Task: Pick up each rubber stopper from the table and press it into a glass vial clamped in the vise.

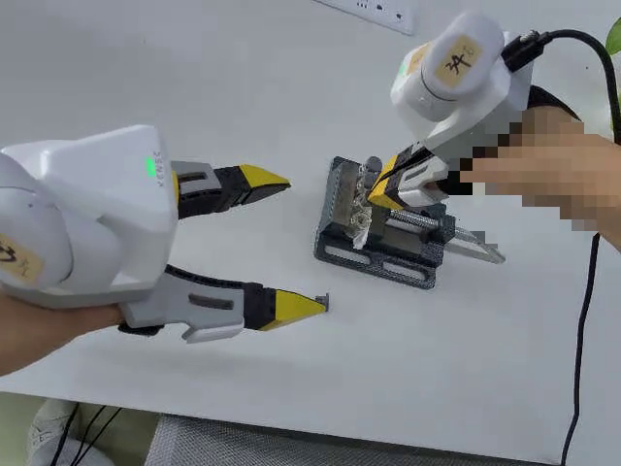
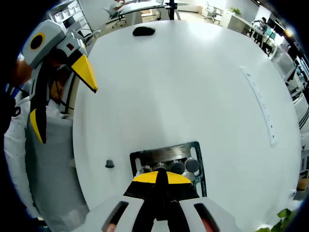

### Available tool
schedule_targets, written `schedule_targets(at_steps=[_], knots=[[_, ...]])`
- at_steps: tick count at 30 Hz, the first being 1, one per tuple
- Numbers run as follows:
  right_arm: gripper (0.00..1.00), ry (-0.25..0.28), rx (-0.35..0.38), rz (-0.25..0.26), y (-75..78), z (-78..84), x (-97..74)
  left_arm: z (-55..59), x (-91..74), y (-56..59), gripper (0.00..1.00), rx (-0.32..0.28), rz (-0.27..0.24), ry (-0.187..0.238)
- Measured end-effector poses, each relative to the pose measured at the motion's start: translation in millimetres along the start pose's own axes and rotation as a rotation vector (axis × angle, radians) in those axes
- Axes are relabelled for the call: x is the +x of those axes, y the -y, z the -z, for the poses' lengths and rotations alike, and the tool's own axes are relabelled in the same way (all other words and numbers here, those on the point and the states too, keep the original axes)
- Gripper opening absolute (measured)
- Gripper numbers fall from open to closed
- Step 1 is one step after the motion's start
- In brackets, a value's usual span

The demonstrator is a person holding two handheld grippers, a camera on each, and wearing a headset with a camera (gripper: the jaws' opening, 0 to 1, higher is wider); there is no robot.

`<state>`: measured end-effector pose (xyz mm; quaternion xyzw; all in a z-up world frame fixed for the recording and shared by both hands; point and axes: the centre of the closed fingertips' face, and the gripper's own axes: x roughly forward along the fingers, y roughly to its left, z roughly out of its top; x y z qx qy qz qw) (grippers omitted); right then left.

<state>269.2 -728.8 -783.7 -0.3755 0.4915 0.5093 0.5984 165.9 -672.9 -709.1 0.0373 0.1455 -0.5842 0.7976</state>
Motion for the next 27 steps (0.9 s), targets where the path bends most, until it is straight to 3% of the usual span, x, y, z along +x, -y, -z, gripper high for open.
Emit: schedule_targets(at_steps=[16,19,27], knots=[[0.0,-0.024,-0.013,0.014,2.0,0.1,1.6,8.0,-0.9,-5.0,0.61,-0.004,0.001,0.006],[0.0,-0.032,-0.012,0.019,1.0,-0.1,1.7,-0.2,4.1,-0.3,0.61,-0.004,0.0,0.01],[0.0,-0.05,-0.01,0.034,0.4,0.1,2.5,-8.4,9.0,5.4,0.6,-0.005,0.0,0.013]])
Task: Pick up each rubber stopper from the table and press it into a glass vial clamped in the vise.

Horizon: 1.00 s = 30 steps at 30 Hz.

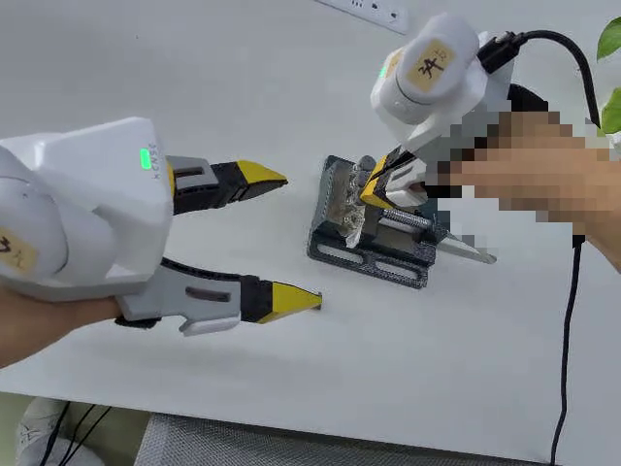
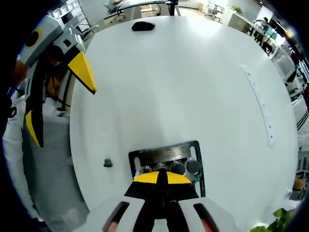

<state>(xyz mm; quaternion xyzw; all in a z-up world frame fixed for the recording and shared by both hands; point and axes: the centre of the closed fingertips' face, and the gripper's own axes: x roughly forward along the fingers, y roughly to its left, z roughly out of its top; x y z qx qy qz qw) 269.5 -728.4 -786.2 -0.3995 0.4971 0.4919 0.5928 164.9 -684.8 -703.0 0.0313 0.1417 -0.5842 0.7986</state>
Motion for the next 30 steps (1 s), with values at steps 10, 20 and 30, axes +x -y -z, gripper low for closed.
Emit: schedule_targets(at_steps=[10,20,30], knots=[[0.0,-0.007,0.021,0.002,-0.2,-0.6,1.2,-5.9,1.3,1.3,0.6,0.0,-0.006,0.007],[0.0,-0.025,0.017,0.014,-1.6,-0.3,1.4,-7.2,0.9,0.2,0.59,0.002,-0.003,0.01],[0.0,-0.028,-0.001,0.029,-2.2,-0.7,1.9,-0.5,-4.7,-6.1,0.59,0.007,-0.005,0.01]])
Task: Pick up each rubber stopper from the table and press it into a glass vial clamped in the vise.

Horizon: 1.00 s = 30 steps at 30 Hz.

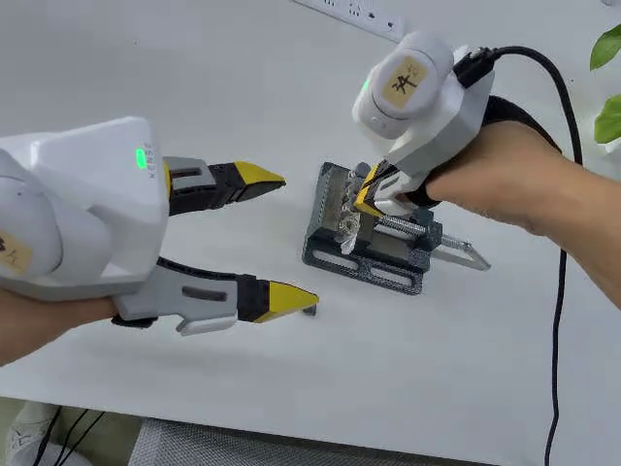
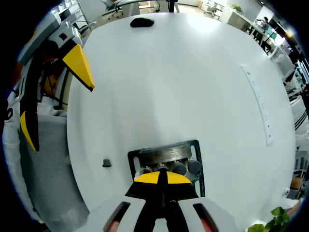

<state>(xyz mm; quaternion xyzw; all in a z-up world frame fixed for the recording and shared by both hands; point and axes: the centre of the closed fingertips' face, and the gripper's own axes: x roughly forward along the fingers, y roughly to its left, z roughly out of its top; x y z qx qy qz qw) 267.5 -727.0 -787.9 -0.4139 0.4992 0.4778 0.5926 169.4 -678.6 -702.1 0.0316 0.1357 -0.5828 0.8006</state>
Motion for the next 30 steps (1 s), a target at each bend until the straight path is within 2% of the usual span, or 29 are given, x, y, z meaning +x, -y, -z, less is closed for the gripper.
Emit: schedule_targets(at_steps=[3,8,12,22,30], knots=[[0.0,0.01,0.0,0.01,-1.5,1.3,-0.2,1.6,-0.9,-1.3,0.59,0.003,0.001,-0.001],[0.0,0.033,-0.008,0.017,-1.3,1.0,-1.4,-7.7,3.3,6.8,0.59,0.018,0.01,-0.009],[0.0,0.063,-0.019,0.03,-0.8,-0.1,-2.7,-9.4,-0.2,6.1,0.59,0.023,0.003,-0.015],[0.0,0.116,0.028,0.009,2.6,-1.0,-2.5,-17.2,-2.2,13.7,0.59,0.025,-0.017,-0.03],[0.0,0.151,0.057,0.005,3.5,-2.6,-6.1,-17.9,-2.5,15.5,0.59,0.024,-0.02,-0.035]])
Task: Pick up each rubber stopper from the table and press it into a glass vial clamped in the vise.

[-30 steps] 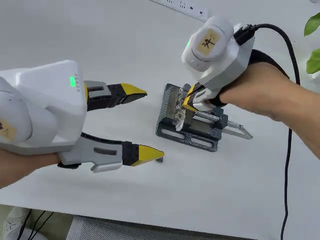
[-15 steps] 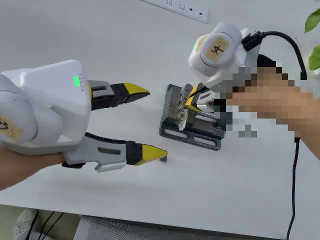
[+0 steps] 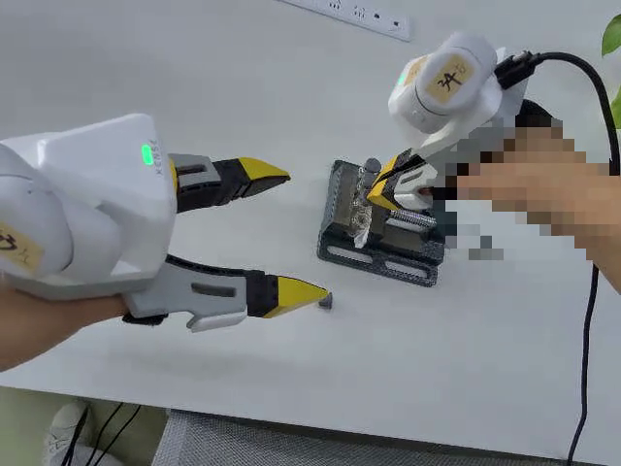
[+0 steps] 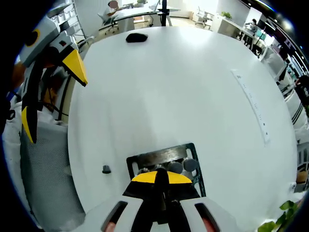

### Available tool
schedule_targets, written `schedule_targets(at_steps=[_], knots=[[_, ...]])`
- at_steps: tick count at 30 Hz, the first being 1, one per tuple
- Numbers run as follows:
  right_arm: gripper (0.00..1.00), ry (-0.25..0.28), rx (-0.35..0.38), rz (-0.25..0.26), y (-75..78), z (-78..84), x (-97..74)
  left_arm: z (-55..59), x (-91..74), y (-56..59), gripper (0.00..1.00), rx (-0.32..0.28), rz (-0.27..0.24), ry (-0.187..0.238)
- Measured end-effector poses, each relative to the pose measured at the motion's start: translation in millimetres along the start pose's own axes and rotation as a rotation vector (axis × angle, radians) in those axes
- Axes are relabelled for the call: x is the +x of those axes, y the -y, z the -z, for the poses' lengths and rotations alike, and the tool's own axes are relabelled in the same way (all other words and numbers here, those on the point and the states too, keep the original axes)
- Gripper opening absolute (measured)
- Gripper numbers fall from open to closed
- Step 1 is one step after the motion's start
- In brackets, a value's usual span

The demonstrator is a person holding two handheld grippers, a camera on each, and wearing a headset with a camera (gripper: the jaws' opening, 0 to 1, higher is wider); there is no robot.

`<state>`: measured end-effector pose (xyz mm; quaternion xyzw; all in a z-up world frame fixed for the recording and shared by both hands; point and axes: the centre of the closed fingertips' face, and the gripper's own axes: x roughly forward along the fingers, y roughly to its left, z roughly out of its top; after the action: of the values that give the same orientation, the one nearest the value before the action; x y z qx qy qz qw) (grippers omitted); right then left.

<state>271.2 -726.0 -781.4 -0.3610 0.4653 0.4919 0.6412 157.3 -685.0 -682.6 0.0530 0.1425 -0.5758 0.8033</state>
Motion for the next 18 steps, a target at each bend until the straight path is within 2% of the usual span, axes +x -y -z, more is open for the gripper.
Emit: schedule_targets(at_steps=[18], knots=[[0.09,0.061,0.011,0.02,1.0,0.3,-22.4,-3.4,-0.8,0.5,0.6,0.012,0.0,-0.014]])
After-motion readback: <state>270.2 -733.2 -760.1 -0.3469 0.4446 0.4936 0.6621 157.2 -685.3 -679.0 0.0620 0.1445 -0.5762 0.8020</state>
